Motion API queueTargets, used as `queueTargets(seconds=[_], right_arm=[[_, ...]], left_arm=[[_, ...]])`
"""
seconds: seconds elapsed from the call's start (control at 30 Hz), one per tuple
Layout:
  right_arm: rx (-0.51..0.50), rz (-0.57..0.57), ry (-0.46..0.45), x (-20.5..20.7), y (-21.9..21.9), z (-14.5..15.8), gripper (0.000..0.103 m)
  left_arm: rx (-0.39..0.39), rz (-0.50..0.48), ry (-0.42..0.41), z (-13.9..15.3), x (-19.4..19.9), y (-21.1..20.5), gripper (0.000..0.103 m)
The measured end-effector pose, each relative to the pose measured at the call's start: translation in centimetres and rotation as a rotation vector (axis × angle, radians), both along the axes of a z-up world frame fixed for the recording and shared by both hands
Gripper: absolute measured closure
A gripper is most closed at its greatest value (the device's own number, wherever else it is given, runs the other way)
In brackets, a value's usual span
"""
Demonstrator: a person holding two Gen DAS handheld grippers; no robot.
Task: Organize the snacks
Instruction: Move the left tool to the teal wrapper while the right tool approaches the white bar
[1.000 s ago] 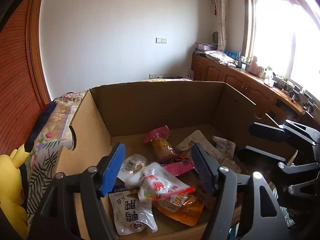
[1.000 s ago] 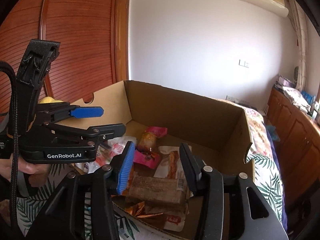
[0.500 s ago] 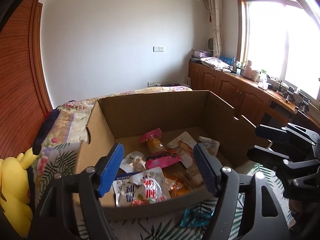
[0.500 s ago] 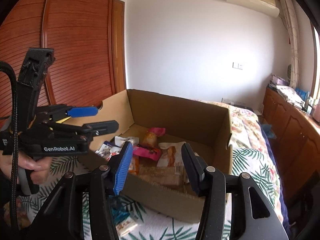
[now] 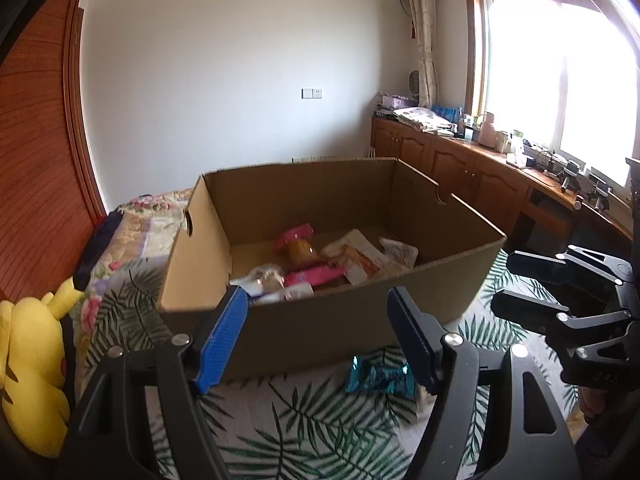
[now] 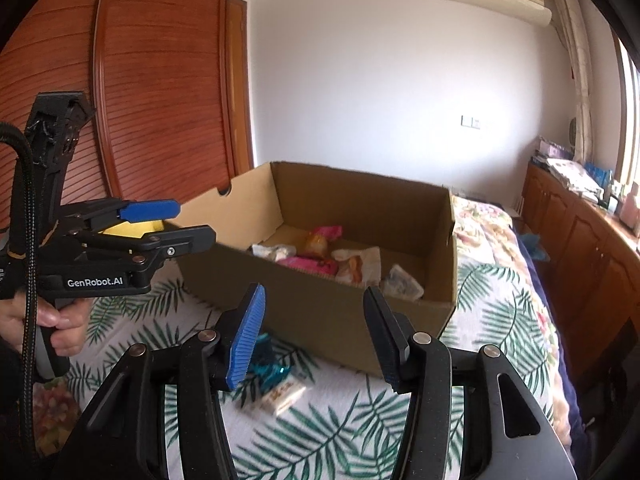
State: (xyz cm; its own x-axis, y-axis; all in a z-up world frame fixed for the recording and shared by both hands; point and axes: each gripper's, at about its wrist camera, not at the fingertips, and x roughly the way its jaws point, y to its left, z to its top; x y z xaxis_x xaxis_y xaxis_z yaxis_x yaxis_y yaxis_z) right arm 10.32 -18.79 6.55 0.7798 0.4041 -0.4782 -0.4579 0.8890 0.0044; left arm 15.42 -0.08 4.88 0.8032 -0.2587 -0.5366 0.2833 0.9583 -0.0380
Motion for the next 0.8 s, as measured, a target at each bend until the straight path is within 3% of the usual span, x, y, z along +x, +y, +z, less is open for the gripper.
queueTargets(seconds=[0.33, 0.57, 0.8], right_arm=[[-0.004, 0.007, 0.090, -0.4, 0.6, -3.4, 0.051], [0.000, 0.034, 0.208, 1.0, 1.5, -6.7, 0.053], [-0.024, 0.027, 0.272, 2.2, 2.3, -8.5, 0.054]], left_arm=[[-0.031, 0.023, 0.048, -2.5, -1.1, 1.5, 0.030], [-0.027, 0.049, 0.088, -4.8, -1.3, 2.4, 0.030], [-0.023, 0.048, 0.111, -6.0, -1.1, 2.5, 0.030]])
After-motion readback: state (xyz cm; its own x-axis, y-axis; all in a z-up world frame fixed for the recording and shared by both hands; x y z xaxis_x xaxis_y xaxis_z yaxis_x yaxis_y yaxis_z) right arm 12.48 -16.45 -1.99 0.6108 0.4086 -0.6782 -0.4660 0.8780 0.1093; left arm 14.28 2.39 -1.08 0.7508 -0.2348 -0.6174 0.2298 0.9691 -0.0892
